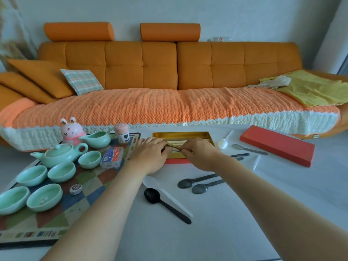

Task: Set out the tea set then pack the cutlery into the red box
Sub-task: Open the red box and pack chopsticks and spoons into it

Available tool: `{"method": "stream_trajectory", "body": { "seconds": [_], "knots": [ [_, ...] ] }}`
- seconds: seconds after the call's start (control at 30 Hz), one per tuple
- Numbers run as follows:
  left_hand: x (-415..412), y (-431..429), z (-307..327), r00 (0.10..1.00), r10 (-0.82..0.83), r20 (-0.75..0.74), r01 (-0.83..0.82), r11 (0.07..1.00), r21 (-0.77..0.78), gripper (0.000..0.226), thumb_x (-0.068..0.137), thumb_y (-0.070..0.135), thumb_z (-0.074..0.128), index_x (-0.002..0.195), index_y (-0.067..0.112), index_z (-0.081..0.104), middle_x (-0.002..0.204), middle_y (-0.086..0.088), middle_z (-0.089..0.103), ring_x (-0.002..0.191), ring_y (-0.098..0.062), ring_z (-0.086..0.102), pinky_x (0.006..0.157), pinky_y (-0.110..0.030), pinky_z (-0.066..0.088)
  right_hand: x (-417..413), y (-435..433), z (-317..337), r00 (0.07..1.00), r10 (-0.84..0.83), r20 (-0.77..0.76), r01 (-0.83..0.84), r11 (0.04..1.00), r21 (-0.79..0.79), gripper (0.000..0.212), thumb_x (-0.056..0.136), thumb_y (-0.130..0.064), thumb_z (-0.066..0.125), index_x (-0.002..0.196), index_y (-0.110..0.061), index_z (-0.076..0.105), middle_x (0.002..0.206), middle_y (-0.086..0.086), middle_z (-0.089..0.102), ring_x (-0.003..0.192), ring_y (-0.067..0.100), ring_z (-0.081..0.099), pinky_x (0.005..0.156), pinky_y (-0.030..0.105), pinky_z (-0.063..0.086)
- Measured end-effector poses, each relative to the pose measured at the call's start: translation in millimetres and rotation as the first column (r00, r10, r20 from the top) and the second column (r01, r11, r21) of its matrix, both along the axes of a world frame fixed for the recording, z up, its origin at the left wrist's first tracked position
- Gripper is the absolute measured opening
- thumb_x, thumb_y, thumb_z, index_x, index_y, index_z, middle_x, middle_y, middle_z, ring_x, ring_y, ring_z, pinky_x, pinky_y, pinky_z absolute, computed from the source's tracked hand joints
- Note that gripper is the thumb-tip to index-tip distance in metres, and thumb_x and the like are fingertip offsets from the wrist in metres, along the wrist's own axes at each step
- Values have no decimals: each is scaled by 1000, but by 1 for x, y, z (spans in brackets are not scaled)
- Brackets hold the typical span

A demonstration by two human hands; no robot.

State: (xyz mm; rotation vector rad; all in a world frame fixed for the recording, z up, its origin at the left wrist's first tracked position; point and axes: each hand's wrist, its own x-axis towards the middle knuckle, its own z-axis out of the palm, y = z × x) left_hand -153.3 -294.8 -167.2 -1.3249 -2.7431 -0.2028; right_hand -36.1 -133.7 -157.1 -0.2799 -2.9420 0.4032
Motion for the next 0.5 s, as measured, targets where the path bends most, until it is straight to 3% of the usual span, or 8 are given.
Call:
{"method": "stream_trajectory", "body": {
  "seconds": [0.13,0.27,0.33,0.43,0.5],
  "knots": [
    [13,-2,6,999,-42,-23,42,998,38,54,104,50,27,152,27,30,160,6,25,147,-17,17,116,-44,14,13,0,3,997,45,-66,-45,999,-6,30,100,-23,48,121,-18,69,121,-1,66,114,20,55,99,37,44],
    [27,-1,15,982,-145,-122,167,967,195,35,100,38,46,131,24,53,127,5,49,122,-18,40,96,-34,33,26,-4,8,967,74,-243,-71,997,25,21,90,-16,60,104,-24,74,105,-2,64,103,22,57,91,39,48],
    [34,-3,20,973,-179,-147,208,955,213,21,98,31,51,116,23,58,113,6,52,110,-18,46,83,-30,33,33,-14,14,974,94,-208,-93,996,17,20,90,-18,59,99,-26,75,97,-6,65,94,18,59,84,39,52],
    [43,-12,28,983,-177,-49,183,956,228,9,98,27,50,101,24,58,101,8,52,89,-15,55,62,-24,32,40,-32,18,992,109,-58,-114,989,-89,17,92,-26,59,95,-27,76,90,-8,70,84,16,64,78,38,55],
    [44,-21,28,989,-149,-1,146,970,193,7,97,27,50,95,28,57,97,11,50,82,-14,54,57,-24,32,43,-43,17,991,134,27,-130,985,-118,17,91,-32,60,90,-25,75,88,-8,72,82,14,65,78,39,57]
  ]
}}
